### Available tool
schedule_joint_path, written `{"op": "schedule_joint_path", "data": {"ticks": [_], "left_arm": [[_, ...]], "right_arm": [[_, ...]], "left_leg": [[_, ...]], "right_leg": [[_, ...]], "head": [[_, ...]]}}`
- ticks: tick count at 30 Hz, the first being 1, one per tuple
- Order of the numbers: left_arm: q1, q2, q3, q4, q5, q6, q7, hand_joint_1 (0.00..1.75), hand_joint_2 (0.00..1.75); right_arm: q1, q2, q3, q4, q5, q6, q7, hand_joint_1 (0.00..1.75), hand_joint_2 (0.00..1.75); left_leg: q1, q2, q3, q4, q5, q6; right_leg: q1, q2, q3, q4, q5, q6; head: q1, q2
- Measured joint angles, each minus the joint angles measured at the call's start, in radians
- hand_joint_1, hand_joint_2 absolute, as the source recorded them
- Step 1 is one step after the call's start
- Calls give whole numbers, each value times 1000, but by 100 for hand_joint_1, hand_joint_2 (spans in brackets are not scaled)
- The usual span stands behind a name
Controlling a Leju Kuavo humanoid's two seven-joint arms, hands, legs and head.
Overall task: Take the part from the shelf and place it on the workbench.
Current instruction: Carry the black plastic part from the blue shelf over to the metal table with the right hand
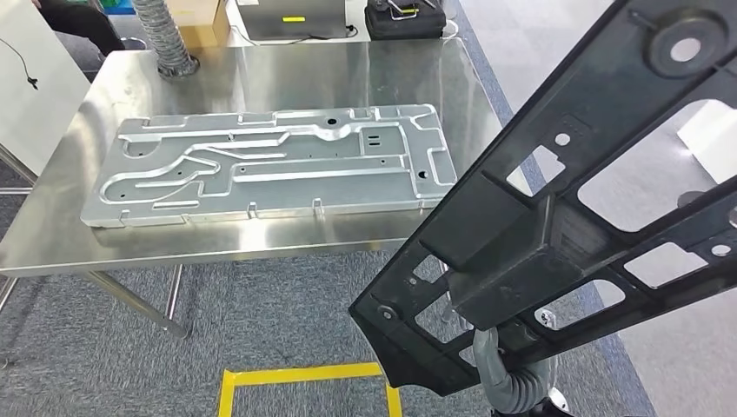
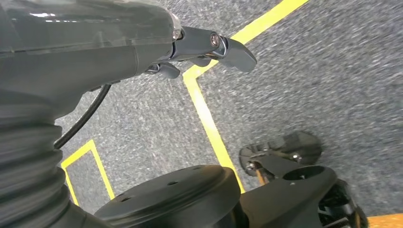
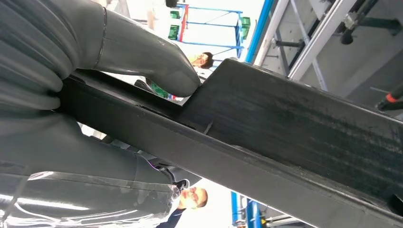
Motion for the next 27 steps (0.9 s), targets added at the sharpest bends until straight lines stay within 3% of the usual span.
{"op": "schedule_joint_path", "data": {"ticks": [1,3,4,5,7,9,12,13,14,15,17,18,21,24,27], "left_arm": [[3,-1,0,0,0,0,-1,0,175],[7,-2,0,0,-1,0,-1,0,175],[8,-2,0,0,-2,0,-2,0,175],[8,-2,1,1,-4,0,-2,0,175],[7,-3,1,1,-6,0,-3,0,175],[5,-3,1,1,-6,0,-3,0,175],[0,-3,1,1,-2,-1,-7,0,175],[-3,-3,1,1,-1,-1,-8,0,175],[-6,-3,1,1,1,-1,-8,0,175],[-7,-3,1,1,1,-1,-8,0,175],[-6,-2,1,1,2,0,-9,0,175],[-4,-2,1,1,1,0,-10,0,175],[-1,-1,2,1,0,-1,-15,0,175],[-2,-4,2,1,-5,-2,-18,0,175],[-2,-6,2,0,-8,-3,-17,0,175]], "right_arm": [[1,-1,-1,0,2,0,1,175,175],[5,-3,-4,1,6,1,2,175,175],[8,-5,-7,0,8,2,3,175,175],[10,-7,-9,0,11,3,4,175,175],[13,-9,-14,-2,13,4,3,175,175],[15,-10,-16,-3,12,5,0,175,175],[18,-11,-18,-3,12,9,-2,175,175],[19,-11,-18,-3,12,11,-2,175,175],[20,-11,-18,-3,12,13,-2,175,175],[21,-11,-18,-3,12,15,-2,175,175],[21,-11,-18,-3,14,18,-2,175,175],[21,-11,-18,-3,15,18,-1,175,175],[24,-11,-19,-4,22,19,1,175,175],[31,-11,-21,-10,31,19,-1,175,175],[41,-11,-24,-14,35,19,-3,175,175]], "left_leg": [[1,-1,18,-1,-16,-3],[-1,-2,47,2,-47,-13],[-2,-3,53,0,-58,-20],[-3,-3,59,1,-61,-26],[-2,-2,59,14,-54,-39],[0,2,25,87,-53,-48],[2,4,-83,246,-126,-56],[2,4,-109,270,-143,-57],[1,5,-122,266,-135,-56],[1,5,-120,228,-99,-52],[-3,6,-93,110,4,-38],[-7,7,-85,61,31,-31],[-18,7,-84,13,44,-16],[-7,7,-66,-14,62,-5],[-4,9,-58,-23,62,1]], "right_leg": [[0,-1,-4,-56,56,0],[4,-4,-7,-151,209,-9],[7,-5,-8,-172,260,-18],[9,-5,-9,-179,279,-29],[9,-2,5,-187,269,-46],[7,-2,32,-204,259,-59],[9,-3,63,-213,238,-70],[11,-2,72,-213,230,-71],[13,-1,82,-213,222,-72],[15,0,94,-213,215,-72],[19,2,115,-214,201,-70],[19,2,120,-215,198,-67],[15,2,117,-217,194,-51],[16,1,109,-187,167,-34],[7,1,15,-5,81,-18]], "head": [[0,0],[0,0],[0,0],[0,0],[0,0],[0,0],[0,0],[0,0],[0,0],[0,0],[0,0],[0,0],[-1,0],[-1,0],[0,0]]}}
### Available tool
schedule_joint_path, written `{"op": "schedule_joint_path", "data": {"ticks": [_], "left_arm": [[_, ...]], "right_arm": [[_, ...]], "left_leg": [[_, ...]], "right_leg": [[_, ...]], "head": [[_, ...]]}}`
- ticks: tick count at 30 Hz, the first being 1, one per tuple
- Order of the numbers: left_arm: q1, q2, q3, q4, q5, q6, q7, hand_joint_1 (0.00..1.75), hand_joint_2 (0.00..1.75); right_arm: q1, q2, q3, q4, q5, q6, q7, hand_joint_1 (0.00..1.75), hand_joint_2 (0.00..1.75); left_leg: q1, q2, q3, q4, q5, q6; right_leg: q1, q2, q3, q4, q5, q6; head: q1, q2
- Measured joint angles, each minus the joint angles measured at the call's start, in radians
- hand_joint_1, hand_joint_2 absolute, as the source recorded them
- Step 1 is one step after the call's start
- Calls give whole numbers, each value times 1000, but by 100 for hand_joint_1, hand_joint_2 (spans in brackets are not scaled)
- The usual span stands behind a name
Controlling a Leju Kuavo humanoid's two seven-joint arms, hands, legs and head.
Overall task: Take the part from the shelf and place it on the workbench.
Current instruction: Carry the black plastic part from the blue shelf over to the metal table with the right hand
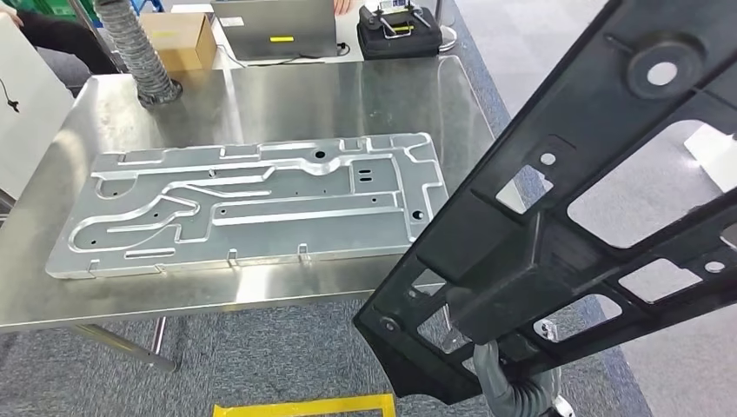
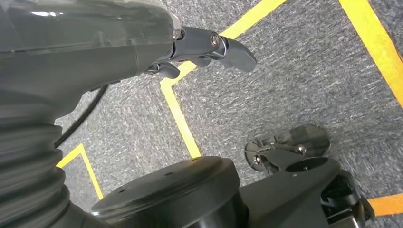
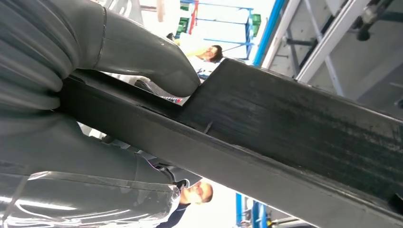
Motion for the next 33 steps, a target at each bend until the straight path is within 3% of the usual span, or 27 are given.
{"op": "schedule_joint_path", "data": {"ticks": [1,2,3,5,6,8,11,13,16,17,18,20,22,25,27,29,31,32,33], "left_arm": [[0,0,0,0,0,0,0,0,175],[0,0,0,0,-1,0,1,0,175],[1,-1,0,0,-2,0,2,0,175],[1,-1,0,0,-3,1,6,0,175],[1,-1,0,0,-3,2,8,0,175],[1,-1,0,0,-3,3,10,0,175],[0,-1,0,0,-4,4,12,0,175],[0,-1,0,0,-5,5,12,0,175],[-8,-1,0,0,-3,6,6,0,175],[-11,-1,0,0,-2,6,5,0,175],[-13,-1,0,0,-2,5,4,0,175],[-9,-1,0,0,-2,4,5,0,175],[-4,-1,0,0,-2,3,6,0,175],[1,-1,0,0,-2,-1,5,0,175],[1,-3,0,0,-6,-5,5,0,175],[0,-6,-1,0,-12,-9,6,0,175],[-1,-7,-1,0,-17,-11,7,0,175],[-2,-7,-2,0,-18,-11,8,0,175],[-2,-8,-2,0,-19,-11,9,0,175]], "right_arm": [[5,0,-1,0,1,0,0,175,175],[9,0,-3,0,2,1,0,175,175],[12,0,-4,0,3,2,0,175,175],[14,0,-7,-1,4,9,0,175,175],[14,0,-8,-2,5,13,0,175,175],[15,1,-9,-3,6,19,-1,175,175],[15,2,-10,-5,7,26,-1,175,175],[15,4,-11,-7,7,30,-2,175,175],[18,5,-11,-8,7,31,-2,175,175],[21,5,-12,-8,9,31,-2,175,175],[24,5,-13,-8,11,30,-2,175,175],[29,5,-16,-8,20,28,-2,175,175],[30,5,-22,-8,30,25,-2,175,175],[24,5,-36,-8,58,14,4,175,175],[8,4,-51,-7,82,9,11,175,175],[-20,-2,-69,-1,106,4,21,175,175],[-59,-18,-88,19,129,-1,36,175,175],[-82,-28,-98,35,139,-4,43,175,175],[-110,-41,-106,55,149,-5,52,175,175]], "left_leg": [[0,0,1,1,-3,0],[1,-1,4,1,-6,-1],[2,-2,8,2,-10,-3],[3,-4,20,8,-22,-12],[2,-5,23,13,-30,-18],[-1,-4,25,18,-40,-30],[2,-3,27,25,-53,-46],[5,-3,1,91,-95,-55],[6,-3,-93,287,-178,-60],[6,-3,-108,315,-177,-60],[6,-2,-105,304,-155,-58],[5,-2,-53,181,-74,-49],[1,-2,-7,67,-29,-40],[-1,-4,1,32,-29,-29],[2,-4,2,25,-23,-17],[4,-1,4,19,-19,-7],[2,2,2,20,-18,-3],[1,2,2,20,-18,-2],[0,2,3,21,-18,-2]], "right_leg": [[-4,0,-31,53,-13,5],[-8,-1,-45,71,-6,9],[-12,-1,-38,48,21,12],[-17,-3,23,-87,100,15],[-16,-3,52,-150,125,13],[-13,-1,76,-203,133,5],[-12,0,79,-209,129,-15],[-14,-3,86,-215,128,-28],[-10,-8,91,-216,123,-36],[-9,-9,93,-216,122,-37],[-7,-8,97,-216,120,-36],[-6,-4,107,-216,114,-34],[-2,-1,110,-213,111,-26],[1,0,102,-213,115,-9],[-1,-1,96,-197,101,1],[-4,-1,54,-104,49,8],[-5,-2,-15,36,-8,13],[-5,-2,-36,76,-14,15],[-5,-2,-39,78,0,15]], "head": [[0,0],[0,0],[0,0],[0,0],[0,0],[0,0],[0,0],[0,0],[0,0],[0,0],[0,0],[0,0],[0,0],[0,0],[0,0],[0,0],[0,0],[0,0],[0,0]]}}
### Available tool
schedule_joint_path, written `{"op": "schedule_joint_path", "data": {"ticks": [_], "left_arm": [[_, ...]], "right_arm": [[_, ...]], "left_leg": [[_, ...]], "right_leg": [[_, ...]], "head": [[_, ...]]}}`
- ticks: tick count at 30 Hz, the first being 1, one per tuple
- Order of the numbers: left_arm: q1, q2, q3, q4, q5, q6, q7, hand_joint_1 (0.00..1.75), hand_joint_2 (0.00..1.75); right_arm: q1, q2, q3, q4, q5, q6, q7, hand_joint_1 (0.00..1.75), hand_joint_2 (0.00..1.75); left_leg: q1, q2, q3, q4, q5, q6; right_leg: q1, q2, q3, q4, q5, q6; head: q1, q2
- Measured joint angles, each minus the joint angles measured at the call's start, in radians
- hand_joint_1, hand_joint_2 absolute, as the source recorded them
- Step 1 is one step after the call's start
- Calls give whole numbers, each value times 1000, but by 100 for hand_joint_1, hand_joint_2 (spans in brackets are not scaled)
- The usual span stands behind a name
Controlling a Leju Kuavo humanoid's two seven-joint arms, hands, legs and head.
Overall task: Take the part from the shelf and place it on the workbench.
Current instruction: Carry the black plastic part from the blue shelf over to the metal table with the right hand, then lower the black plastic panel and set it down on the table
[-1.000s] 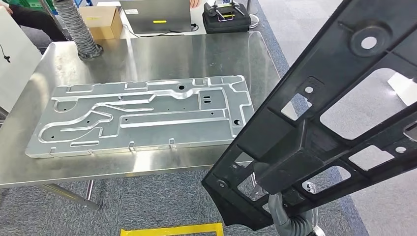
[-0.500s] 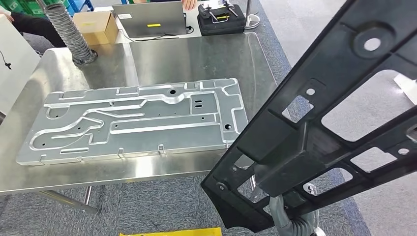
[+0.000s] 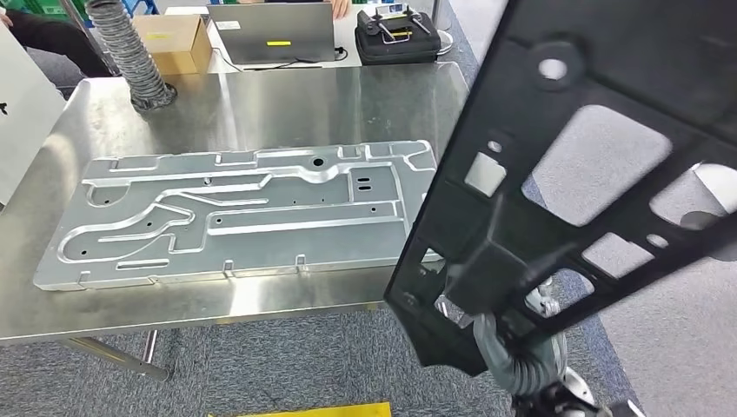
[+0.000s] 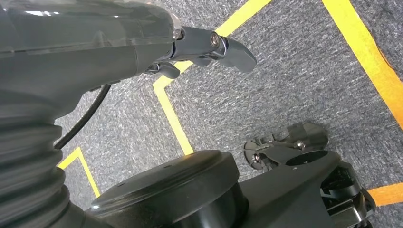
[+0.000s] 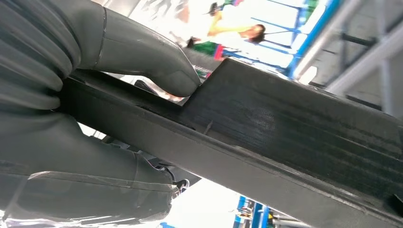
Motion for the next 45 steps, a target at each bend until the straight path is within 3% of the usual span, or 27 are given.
{"op": "schedule_joint_path", "data": {"ticks": [1,3,5,8,10,13,14,15,16,18,20,23,25,26,28,29,30,31,33,35,38,40,41,44,45], "left_arm": [[-1,-1,0,0,-1,0,0,0,175],[-4,-4,-1,0,-1,0,-1,0,175],[-8,-6,-2,0,-2,-1,-2,0,175],[-10,-7,-2,0,-3,-2,-2,0,175],[-11,-6,-3,0,-6,-3,-2,0,175],[-20,-3,-6,0,-11,-7,-3,0,175],[-24,-2,-8,0,-12,-9,-3,0,175],[-27,-1,-11,0,-13,-11,-4,0,175],[-29,0,-14,0,-15,-12,-4,0,175],[-28,1,-21,0,-20,-16,-3,0,175],[-27,2,-26,0,-23,-21,-3,0,175],[-28,3,-32,0,-27,-27,-2,0,175],[-29,3,-36,0,-29,-28,-3,0,175],[-30,3,-39,0,-29,-28,-3,0,175],[-29,3,-42,0,-29,-30,-6,0,175],[-29,3,-44,0,-29,-31,-8,0,175],[-28,3,-45,0,-28,-31,-10,0,175],[-28,4,-46,0,-28,-30,-12,0,175],[-28,3,-49,0,-28,-28,-15,0,175],[-27,1,-50,0,-24,-26,-19,0,175],[-27,-2,-50,1,-15,-24,-24,0,175],[-26,-3,-50,0,-9,-23,-28,0,175],[-25,-3,-49,0,-6,-22,-30,0,175],[-24,-2,-48,0,2,-18,-38,0,175],[-24,-1,-48,0,2,-16,-40,0,175]], "right_arm": [[-32,-14,-7,22,11,-2,10,175,175],[-116,-45,-15,76,37,-12,35,175,175],[-207,-75,-17,136,58,-26,59,175,175],[-303,-109,-17,211,82,-45,80,175,175],[-361,-129,-12,254,128,-68,104,175,175],[-479,-163,17,360,221,-109,137,175,175],[-524,-174,32,403,253,-120,146,175,175],[-571,-184,49,449,286,-130,152,175,175],[-618,-193,67,493,320,-140,159,175,175],[-709,-207,113,583,406,-171,174,175,175],[-789,-216,166,666,508,-209,192,175,175],[-886,-222,258,788,665,-256,214,175,175],[-930,-222,310,853,725,-279,221,175,175],[-948,-222,331,878,745,-290,224,175,175],[-985,-220,374,935,806,-317,234,175,175],[-1005,-215,401,971,845,-332,240,175,175],[-1025,-207,431,1013,886,-349,244,175,175],[-1045,-198,460,1055,922,-366,248,175,175],[-1081,-176,509,1126,974,-401,252,175,175],[-1112,-148,550,1189,1011,-435,258,175,175],[-1143,-104,603,1268,1048,-467,263,175,175],[-1157,-76,633,1308,1062,-472,264,175,175],[-1164,-64,646,1326,1067,-472,263,131,131],[-1171,-36,682,1373,1071,-470,261,0,0],[-1169,-27,692,1386,1071,-470,259,0,0]], "left_leg": [[-1,0,2,1,0,0],[-4,-1,3,2,-1,-3],[-8,-1,-2,5,-1,-9],[-9,-2,-10,7,0,-22],[-8,-3,-28,46,-25,-33],[-5,-3,-121,235,-107,-46],[-4,-3,-148,286,-117,-49],[-2,-3,-160,301,-108,-51],[0,-3,-153,276,-79,-51],[4,-1,-102,145,2,-50],[3,0,-65,46,41,-44],[1,-4,-64,20,37,-26],[4,-7,-62,11,42,-13],[5,-8,-60,7,43,-8],[3,-10,-59,8,41,-2],[1,-10,-58,8,39,0],[-1,-11,-56,9,37,2],[-3,-12,-53,9,33,3],[-9,-15,-41,9,24,3],[-9,-14,-37,8,18,-2],[-3,-13,-35,2,15,-15],[-6,-12,-39,14,-1,-24],[-6,-11,-53,46,-21,-29],[3,-8,-137,229,-98,-43],[7,-7,-157,267,-100,-50]], "right_leg": [[0,0,18,-41,32,-2],[2,1,87,-188,105,-9],[6,2,124,-282,135,-16],[6,0,122,-297,137,-28],[0,-3,125,-304,141,-38],[-1,-4,125,-307,142,-46],[-1,-5,126,-306,142,-46],[-1,-5,126,-306,141,-45],[-2,-5,128,-305,140,-44],[-2,-3,131,-303,137,-38],[1,-1,125,-298,136,-28],[2,-2,112,-297,139,-11],[0,-4,98,-271,120,-2],[-1,-3,76,-227,97,2],[0,-3,1,-89,47,5],[0,-3,-36,-29,35,5],[0,-3,-58,-3,43,3],[2,-3,-61,-18,71,-2],[9,-1,-16,-149,160,-21],[18,1,29,-257,214,-42],[27,3,45,-292,217,-51],[20,2,65,-322,211,-53],[14,1,76,-338,208,-54],[7,-3,93,-348,200,-54],[4,-4,97,-345,196,-51]], "head": [[0,0],[0,0],[0,0],[0,0],[0,0],[0,0],[0,0],[0,0],[0,0],[0,0],[0,0],[0,0],[0,0],[0,0],[0,0],[0,0],[0,0],[0,0],[0,0],[0,0],[0,0],[0,0],[-1,0],[-1,0],[-1,0]]}}
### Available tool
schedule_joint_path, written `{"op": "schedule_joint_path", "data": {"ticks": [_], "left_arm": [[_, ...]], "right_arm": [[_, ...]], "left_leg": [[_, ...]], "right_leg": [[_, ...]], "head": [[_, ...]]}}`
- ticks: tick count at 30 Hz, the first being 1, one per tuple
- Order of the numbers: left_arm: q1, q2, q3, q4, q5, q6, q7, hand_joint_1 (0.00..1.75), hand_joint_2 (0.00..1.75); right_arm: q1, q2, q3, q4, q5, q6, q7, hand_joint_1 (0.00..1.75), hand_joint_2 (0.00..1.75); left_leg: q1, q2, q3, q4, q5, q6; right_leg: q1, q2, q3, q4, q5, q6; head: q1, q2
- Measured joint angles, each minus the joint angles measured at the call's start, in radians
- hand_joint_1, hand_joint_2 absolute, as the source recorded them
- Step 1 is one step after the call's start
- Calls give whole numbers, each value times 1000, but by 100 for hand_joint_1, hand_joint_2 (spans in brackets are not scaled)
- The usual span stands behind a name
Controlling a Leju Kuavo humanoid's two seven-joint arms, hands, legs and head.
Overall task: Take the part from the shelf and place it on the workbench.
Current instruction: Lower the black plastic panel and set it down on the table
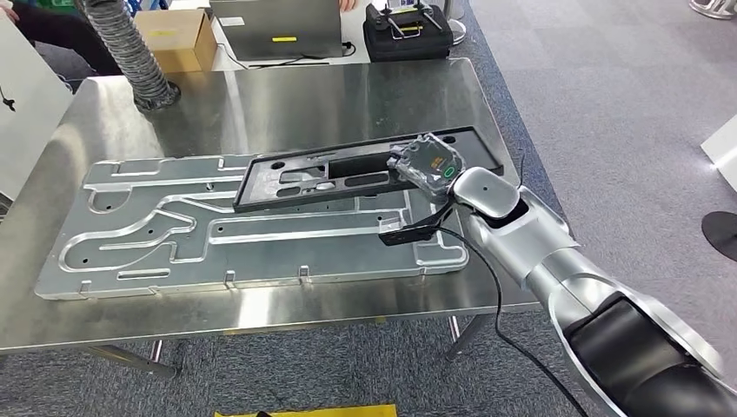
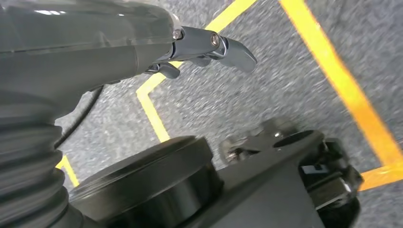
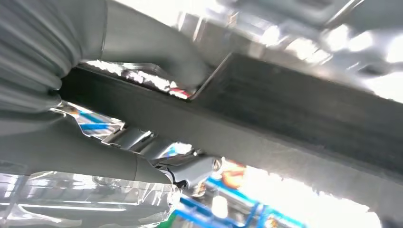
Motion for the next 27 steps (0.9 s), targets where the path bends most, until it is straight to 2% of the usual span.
{"op": "schedule_joint_path", "data": {"ticks": [1,2,4,5,6,9,10,12,14,15,16,17,19,20,21,23,25,27], "left_arm": [[-1,1,0,0,0,4,0,0,175],[-1,2,0,0,-2,7,1,0,175],[5,2,0,0,-2,12,3,0,175],[7,2,0,1,0,12,2,0,175],[9,2,0,2,2,12,2,0,175],[11,3,0,3,6,13,0,0,44],[12,3,0,3,8,13,-1,0,0],[14,3,1,3,13,12,-2,0,0],[14,4,2,3,17,12,-1,0,0],[15,4,2,3,18,12,0,0,0],[15,4,3,3,19,12,1,0,0],[15,5,4,3,20,12,2,0,0],[15,4,6,3,25,9,5,0,0],[15,4,7,3,29,6,8,0,0],[15,3,9,4,34,3,12,0,0],[19,3,15,4,40,-6,20,0,0],[27,4,22,4,45,-13,27,0,0],[33,5,26,4,47,-17,33,0,0]], "right_arm": [[1,8,8,11,0,0,-2,0,0],[-1,16,14,18,-1,0,-4,0,0],[-11,33,21,28,-4,0,-4,0,0],[-16,39,23,32,-5,0,-4,0,0],[-20,45,24,37,-6,0,-4,0,0],[-27,50,31,46,-8,1,-4,0,0],[-30,52,32,48,-11,0,-4,0,0],[-38,54,34,51,-18,0,-8,0,0],[-41,55,35,54,-25,0,-13,0,0],[-40,55,36,55,-28,0,-15,0,0],[-40,55,36,56,-30,0,-15,0,0],[-41,55,37,56,-35,0,-16,0,0],[-49,50,33,49,-54,2,-19,0,0],[-57,41,29,39,-68,7,-20,0,0],[-65,27,22,26,-82,15,-19,0,0],[-85,-20,5,-14,-113,41,-15,0,0],[-105,-86,-20,-60,-145,65,-9,0,0],[-122,-168,-57,-106,-181,84,3,0,0]], "left_leg": [[4,1,-4,1,18,-7],[9,2,8,-35,55,-13],[17,3,55,-155,128,-27],[19,3,75,-203,141,-28],[18,1,86,-227,141,-24],[15,-2,88,-232,128,4],[15,-2,89,-233,129,11],[14,0,90,-235,130,25],[10,0,90,-235,131,32],[7,0,90,-235,131,34],[4,-1,91,-235,130,36],[0,-2,93,-234,130,36],[-6,-3,96,-235,129,37],[-8,-3,95,-234,129,36],[-9,-3,93,-234,130,34],[-8,-4,90,-236,132,28],[-8,-3,87,-231,123,20],[-8,0,63,-168,76,12]], "right_leg": [[-3,0,4,4,-5,4],[-8,1,6,11,-12,9],[-14,5,6,31,-27,23],[-14,8,2,42,-33,30],[-13,9,-2,50,-36,36],[-12,7,-8,57,-39,48],[-13,5,-13,70,-49,51],[-14,3,-51,154,-97,55],[-12,2,-117,295,-154,55],[-11,2,-142,344,-165,53],[-10,3,-150,356,-158,48],[-7,3,-137,325,-132,41],[4,3,-73,188,-63,19],[9,2,-45,125,-40,10],[13,1,-29,85,-30,4],[18,-1,-22,64,-30,3],[11,-4,-15,49,-23,4],[3,-10,-7,35,-15,5]], "head": [[0,0],[0,0],[0,0],[0,0],[0,0],[0,0],[0,0],[0,0],[0,0],[0,0],[0,0],[0,0],[0,0],[0,0],[0,0],[0,0],[0,0],[0,0]]}}
